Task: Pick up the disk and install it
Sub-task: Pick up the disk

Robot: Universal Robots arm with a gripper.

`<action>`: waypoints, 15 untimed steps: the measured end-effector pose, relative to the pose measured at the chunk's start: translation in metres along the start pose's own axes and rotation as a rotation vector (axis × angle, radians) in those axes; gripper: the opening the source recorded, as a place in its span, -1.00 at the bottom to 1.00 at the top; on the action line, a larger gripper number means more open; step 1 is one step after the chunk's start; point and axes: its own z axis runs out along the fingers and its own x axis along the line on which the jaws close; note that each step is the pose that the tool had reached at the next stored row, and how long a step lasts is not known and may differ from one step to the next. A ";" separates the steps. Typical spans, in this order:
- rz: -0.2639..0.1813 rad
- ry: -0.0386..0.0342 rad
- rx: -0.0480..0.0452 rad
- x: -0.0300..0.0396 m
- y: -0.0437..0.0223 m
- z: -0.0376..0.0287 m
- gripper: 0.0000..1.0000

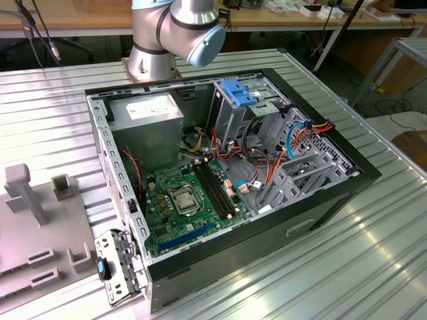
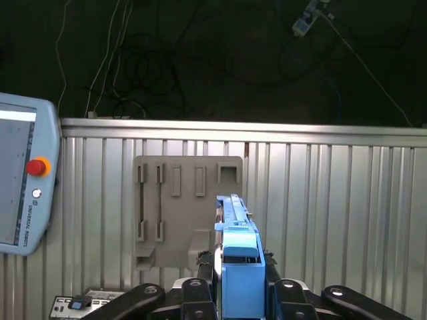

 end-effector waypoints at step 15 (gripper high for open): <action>0.043 0.0009 -0.0014 0.0012 -0.0417 0.0011 -0.26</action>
